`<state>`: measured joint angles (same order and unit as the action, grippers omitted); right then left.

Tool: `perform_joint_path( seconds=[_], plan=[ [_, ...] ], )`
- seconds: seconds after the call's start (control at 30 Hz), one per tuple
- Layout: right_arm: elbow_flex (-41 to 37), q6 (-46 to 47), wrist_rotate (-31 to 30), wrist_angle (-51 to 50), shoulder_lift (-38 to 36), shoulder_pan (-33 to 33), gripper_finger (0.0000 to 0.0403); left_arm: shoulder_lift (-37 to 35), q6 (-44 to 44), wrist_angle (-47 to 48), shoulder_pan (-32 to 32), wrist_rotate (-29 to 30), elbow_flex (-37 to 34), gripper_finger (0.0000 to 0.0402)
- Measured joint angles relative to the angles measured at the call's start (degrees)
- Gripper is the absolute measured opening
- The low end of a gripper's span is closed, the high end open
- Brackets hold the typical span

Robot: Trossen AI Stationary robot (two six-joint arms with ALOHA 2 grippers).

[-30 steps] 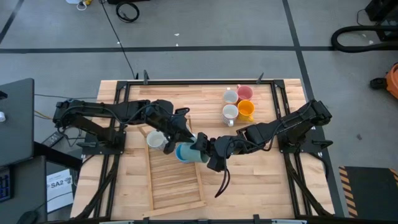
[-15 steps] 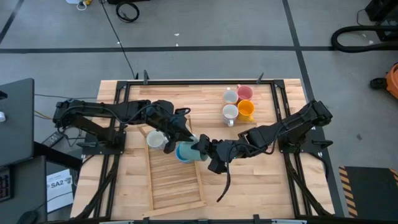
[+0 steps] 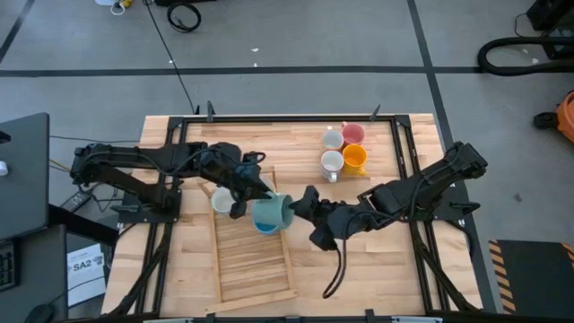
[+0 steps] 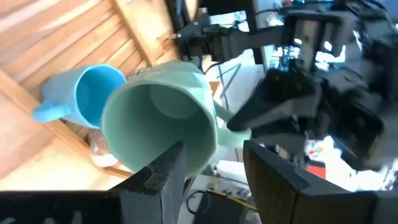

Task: Place coffee mugs
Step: Put the green mug on the shelf aligned with the light blue mug

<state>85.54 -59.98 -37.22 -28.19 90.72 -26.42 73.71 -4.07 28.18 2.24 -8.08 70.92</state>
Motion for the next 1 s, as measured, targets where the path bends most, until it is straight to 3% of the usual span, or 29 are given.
perform_joint_path(
  seconds=[0.23,0.53,1.0],
  plan=[
    [0.0,4.7,-0.5,-1.4,-3.8,-0.9,0.0167,-5.4,-1.6,4.0,1.0,5.4,0.0,0.0059],
    [0.0,13.4,-0.7,-1.9,-6.6,-0.2,0.0167,-13.4,-6.2,11.0,6.9,20.1,0.0,0.0059],
    [0.0,17.0,-0.3,-2.5,-6.7,2.7,0.0168,-18.3,-24.1,25.5,32.4,54.8,-0.1,0.0059]
  ],
)
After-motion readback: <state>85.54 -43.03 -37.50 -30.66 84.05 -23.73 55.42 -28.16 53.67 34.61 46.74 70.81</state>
